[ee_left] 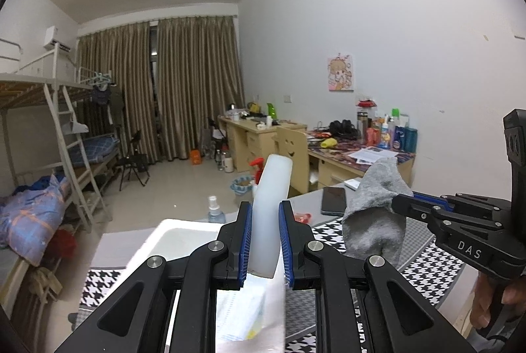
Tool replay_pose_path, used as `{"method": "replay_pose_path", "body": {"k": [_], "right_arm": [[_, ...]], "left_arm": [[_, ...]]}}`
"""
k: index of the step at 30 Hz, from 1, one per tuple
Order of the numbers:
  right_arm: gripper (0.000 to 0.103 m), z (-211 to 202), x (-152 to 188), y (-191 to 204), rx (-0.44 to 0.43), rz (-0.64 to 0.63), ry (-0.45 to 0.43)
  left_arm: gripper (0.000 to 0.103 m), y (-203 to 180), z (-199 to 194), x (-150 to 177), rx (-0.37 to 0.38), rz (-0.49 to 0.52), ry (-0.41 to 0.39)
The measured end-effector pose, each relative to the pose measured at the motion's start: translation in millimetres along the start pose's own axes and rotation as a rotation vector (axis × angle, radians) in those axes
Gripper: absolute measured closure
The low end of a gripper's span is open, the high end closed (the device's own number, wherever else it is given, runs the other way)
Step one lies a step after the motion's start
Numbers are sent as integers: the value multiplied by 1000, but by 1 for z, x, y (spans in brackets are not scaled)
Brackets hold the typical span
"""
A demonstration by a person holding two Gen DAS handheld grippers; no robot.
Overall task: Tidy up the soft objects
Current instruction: 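Carry the tube and sock with both tools over the white foam box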
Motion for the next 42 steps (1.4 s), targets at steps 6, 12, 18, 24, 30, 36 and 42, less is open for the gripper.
{"method": "replay_pose_path", "body": {"k": [6, 12, 18, 24, 30, 36, 42], "right_arm": [[88, 8, -5, 15, -34, -18, 0], [88, 12, -10, 27, -59, -35, -7], [88, 20, -14, 39, -96, -52, -4], [88, 30, -17, 55, -139, -70, 3], [88, 40, -22, 70, -177, -88, 10], [88, 50, -20, 85, -209, -102, 29], [88, 57, -18, 99, -237, -120, 48]], "left_arm": [[85, 14, 1, 0, -33, -16, -4], [85, 29, 0, 2, -66, -27, -2], [85, 42, 0, 1, -91, -40, -1], [85, 55, -2, 5, -126, -50, 5], [85, 65, -3, 9, -136, -68, 23], [85, 78, -6, 11, -162, -84, 27], [85, 86, -7, 13, -183, -91, 33]]}}
Point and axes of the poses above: each gripper's, at about its wrist camera, not at the fingertips, and z roughly the way its jaws point, y to its left, x to its underside, the point moved 10 cm from there along z, roughly the way its jaws point, and after that the axes turned 11 degrees about -x, right-handed, at the moved point
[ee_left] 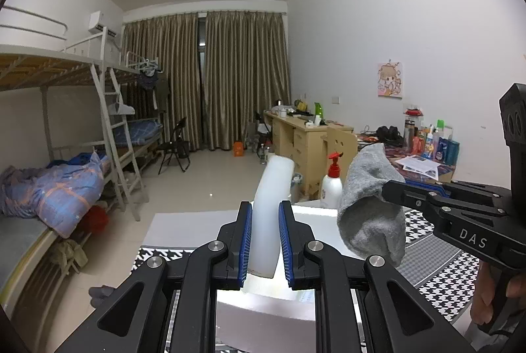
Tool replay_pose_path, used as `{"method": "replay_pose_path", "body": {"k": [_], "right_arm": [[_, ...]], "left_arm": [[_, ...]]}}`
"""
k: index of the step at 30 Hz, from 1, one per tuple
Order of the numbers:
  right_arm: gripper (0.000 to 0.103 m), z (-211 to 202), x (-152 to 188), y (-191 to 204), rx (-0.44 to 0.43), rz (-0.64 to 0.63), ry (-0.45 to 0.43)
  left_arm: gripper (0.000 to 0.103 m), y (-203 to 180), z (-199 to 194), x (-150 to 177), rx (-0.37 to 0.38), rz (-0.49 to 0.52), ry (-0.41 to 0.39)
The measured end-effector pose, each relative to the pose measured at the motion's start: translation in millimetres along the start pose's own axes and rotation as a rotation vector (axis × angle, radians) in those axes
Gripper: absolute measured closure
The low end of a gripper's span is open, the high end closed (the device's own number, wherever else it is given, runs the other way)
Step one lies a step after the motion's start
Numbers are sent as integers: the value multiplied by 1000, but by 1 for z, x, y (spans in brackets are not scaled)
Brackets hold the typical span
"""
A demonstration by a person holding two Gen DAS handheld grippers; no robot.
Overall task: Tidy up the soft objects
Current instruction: 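Carry the tube and sock with both tools over the white foam box, then open the right tool to drop the sock while the left tool drops the tube into the box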
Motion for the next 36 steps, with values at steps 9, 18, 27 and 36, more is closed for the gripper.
{"method": "replay_pose_path", "body": {"k": [9, 18, 27, 36], "right_arm": [[88, 15, 1, 10, -20, -17, 28], [88, 31, 8, 15, -36, -27, 69], [88, 41, 14, 14, -34, -21, 101], [23, 43, 18, 22, -34, -41, 105]], "left_arm": [[85, 12, 0, 1, -25, -11, 2], [85, 16, 3, 2, -34, -16, 6], [85, 22, 6, 6, -39, -20, 16], [85, 23, 6, 8, -40, -23, 20]]}}
Point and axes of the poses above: each gripper's, at about its wrist camera, not at the fingertips, and z roughly the way its jaws point, y to its left, x to its underside, the point moved 10 cm from there along z, roughly the way its jaws point, and after that the axes turned 11 degrees about -x, right-handed, at the moved point
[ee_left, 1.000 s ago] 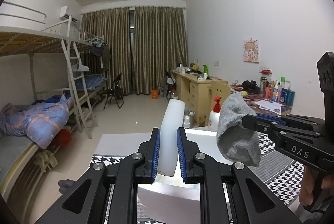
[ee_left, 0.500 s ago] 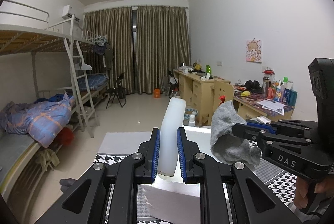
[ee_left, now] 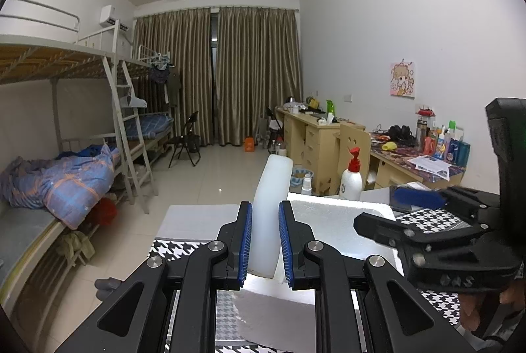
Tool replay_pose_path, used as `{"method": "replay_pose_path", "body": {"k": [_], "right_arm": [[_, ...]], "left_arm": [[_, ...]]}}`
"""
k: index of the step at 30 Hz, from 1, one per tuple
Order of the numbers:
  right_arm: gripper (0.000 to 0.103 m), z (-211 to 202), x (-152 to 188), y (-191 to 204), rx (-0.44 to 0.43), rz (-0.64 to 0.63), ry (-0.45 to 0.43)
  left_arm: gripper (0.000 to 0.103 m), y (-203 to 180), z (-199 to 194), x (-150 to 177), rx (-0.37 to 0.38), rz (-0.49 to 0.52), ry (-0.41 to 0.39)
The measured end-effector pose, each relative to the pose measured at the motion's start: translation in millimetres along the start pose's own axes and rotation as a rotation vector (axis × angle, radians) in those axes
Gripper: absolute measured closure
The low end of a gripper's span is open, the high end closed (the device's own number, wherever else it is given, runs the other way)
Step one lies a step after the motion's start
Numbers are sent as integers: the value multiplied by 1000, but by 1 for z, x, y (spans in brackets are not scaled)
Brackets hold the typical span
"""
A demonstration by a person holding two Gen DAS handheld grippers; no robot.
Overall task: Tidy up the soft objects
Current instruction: 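Open the right tool to drop the sock while the left tool drops the tube into the box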
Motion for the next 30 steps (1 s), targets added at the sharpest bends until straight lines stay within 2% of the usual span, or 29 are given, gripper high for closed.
{"method": "replay_pose_path", "body": {"k": [1, 14, 18, 30], "right_arm": [[20, -2, -1, 2, 3, -11, -12], [19, -13, 0, -2, 25, -11, -24], [14, -21, 1, -5, 40, -2, -38], [8, -42, 6, -21, 104, 22, -67]], "left_arm": [[85, 1, 1, 1, -1, 0, 1], [85, -2, 4, 2, 24, 14, 7], [85, -7, 4, 3, 38, 21, 10], [85, -30, 6, 6, 97, 51, 26]]}}
Point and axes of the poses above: each gripper's, at about its wrist camera, not at the fingertips, and z roughly the way its jaws point, y to its left, x to its underside, the point moved 10 cm from there along z, roughly the way its jaws point, and after that the axes turned 11 degrees about -x, right-handed, at the moved point
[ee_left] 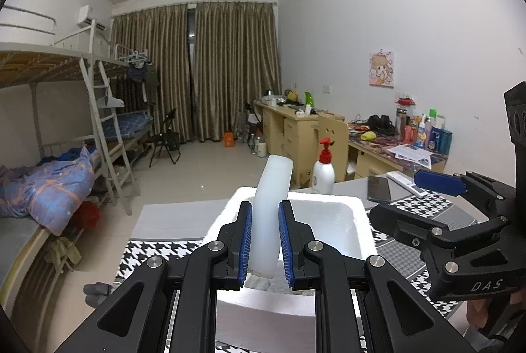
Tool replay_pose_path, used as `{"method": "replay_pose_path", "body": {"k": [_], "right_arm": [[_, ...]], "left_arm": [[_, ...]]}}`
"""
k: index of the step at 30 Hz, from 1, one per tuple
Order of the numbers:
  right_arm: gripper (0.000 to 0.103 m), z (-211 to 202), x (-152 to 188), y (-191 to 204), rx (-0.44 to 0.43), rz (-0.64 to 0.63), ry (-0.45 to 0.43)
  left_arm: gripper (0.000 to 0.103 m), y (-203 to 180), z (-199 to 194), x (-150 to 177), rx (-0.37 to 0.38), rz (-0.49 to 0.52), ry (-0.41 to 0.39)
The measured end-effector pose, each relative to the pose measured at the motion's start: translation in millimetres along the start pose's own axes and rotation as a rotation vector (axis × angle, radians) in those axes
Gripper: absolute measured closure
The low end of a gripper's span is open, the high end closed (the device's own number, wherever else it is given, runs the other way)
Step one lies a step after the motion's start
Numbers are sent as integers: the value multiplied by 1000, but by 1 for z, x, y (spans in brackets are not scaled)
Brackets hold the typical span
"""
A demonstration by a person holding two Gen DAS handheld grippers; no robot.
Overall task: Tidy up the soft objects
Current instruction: 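Open the right tool to drop the sock while the left tool drops the tube into the box, then withdraw both open tools back from the foam box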
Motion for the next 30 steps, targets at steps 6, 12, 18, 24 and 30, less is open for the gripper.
{"method": "replay_pose_path", "body": {"k": [6, 12, 18, 24, 30], "right_arm": [[8, -7, 4, -12, 35, 25, -3], [8, -16, 10, -20, 71, 39, -4], [8, -28, 15, -31, 103, 55, -12], [8, -36, 20, -38, 131, 66, -11], [8, -41, 24, -45, 147, 83, -16]], "left_arm": [[85, -9, 1, 1, 21, 9, 6], [85, -20, 4, 5, 48, 23, 18], [85, -31, 6, 6, 71, 39, 26], [84, -37, 12, 8, 72, 49, 46], [81, -38, 19, 12, 68, 50, 66]]}}
Point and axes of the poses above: each gripper's, at about its wrist camera, not at the fingertips, and z roughly the way its jaws point, y to its left, x to its underside, the point moved 10 cm from there along z, roughly the way its jaws point, and after that the axes turned 11 degrees about -x, right-handed, at the moved point
